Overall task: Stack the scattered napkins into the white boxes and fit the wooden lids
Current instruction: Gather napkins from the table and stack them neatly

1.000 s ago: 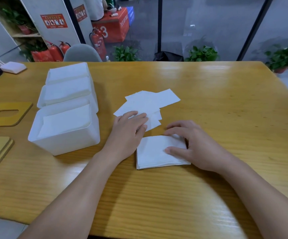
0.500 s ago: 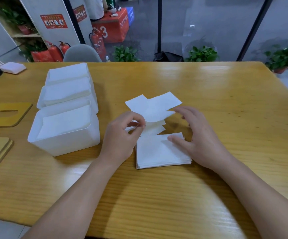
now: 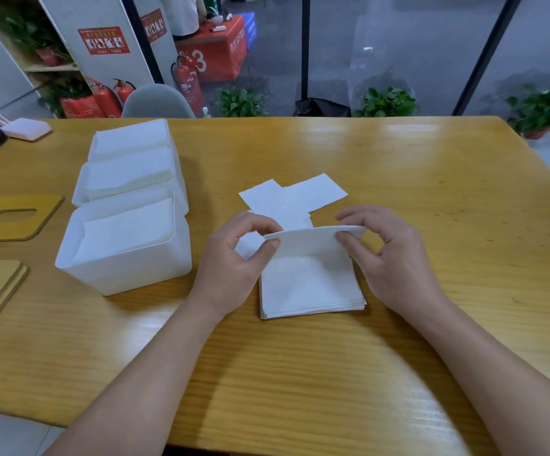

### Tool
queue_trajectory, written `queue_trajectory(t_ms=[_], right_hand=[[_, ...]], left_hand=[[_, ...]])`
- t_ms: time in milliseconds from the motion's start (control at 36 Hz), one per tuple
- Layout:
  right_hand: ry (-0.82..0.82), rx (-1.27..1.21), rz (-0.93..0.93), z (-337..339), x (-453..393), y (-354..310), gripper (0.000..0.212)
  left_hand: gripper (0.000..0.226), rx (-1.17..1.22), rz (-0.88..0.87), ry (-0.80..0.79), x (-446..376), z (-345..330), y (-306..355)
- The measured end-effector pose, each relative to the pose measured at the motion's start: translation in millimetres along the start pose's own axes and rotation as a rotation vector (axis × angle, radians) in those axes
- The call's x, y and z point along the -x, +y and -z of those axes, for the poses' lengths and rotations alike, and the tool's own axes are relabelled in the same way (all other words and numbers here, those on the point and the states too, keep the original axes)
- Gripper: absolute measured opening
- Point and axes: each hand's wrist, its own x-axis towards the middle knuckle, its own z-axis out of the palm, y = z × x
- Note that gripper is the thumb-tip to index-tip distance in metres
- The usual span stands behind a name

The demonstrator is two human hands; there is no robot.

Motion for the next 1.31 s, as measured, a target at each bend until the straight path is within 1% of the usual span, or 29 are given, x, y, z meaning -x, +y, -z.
queue_trajectory(t_ms=[83,167,278,361,417,500,611,694,833,944,1000,1111,1194,1306], right_hand=[[0.021,-0.093,-0.025,0,2,-4,0.010],[0.040,-0.150,-0.017,2,2,-7,0.010],[-0.012,-0.312,-0.122,5,0,-10,0.011],[-0.098,-0.343,-0.200,6,-1,-7,0.021],[-0.175,-0.289,-0.235,9,-1,-6,0.026],[-0.270,-0.153,-0.231,11,1,-2,0.029],[-0.328,-0.031,-0.212,11,3,3,0.028],[-0.368,0.010,-0.209,11,3,4,0.029],[-0.363,0.045,-0.187,9,4,3,0.030],[-0.352,0.048,-0.182,9,3,5,0.030],[-0.336,0.053,-0.177,9,3,5,0.030],[-0.320,0.071,-0.169,10,3,5,0.027],[-0.307,0.071,-0.172,10,3,5,0.026],[-0.274,0.062,-0.176,9,3,5,0.023]], left_hand=[[0.015,-0.003,-0.015,0.013,0,-1,1],[0.008,0.066,0.034,0.045,1,0,3],[0.006,0.220,0.134,0.050,0,3,4],[0.015,0.270,0.192,0.014,-1,7,6],[0.020,0.231,0.199,-0.021,-1,8,4],[0.021,0.107,0.207,-0.111,0,9,0],[0.025,-0.057,0.203,-0.210,4,6,-2],[0.026,-0.117,0.202,-0.228,5,6,-2],[0.023,-0.193,0.205,-0.220,6,5,-4],[0.020,-0.245,0.169,-0.213,6,6,-5],[0.018,-0.280,0.146,-0.166,5,8,-5],[0.018,-0.324,0.132,0.001,-2,12,-13],[0.017,-0.447,0.143,0.003,-4,13,-25],[0.028,-0.576,0.203,0.008,-4,12,-32]])
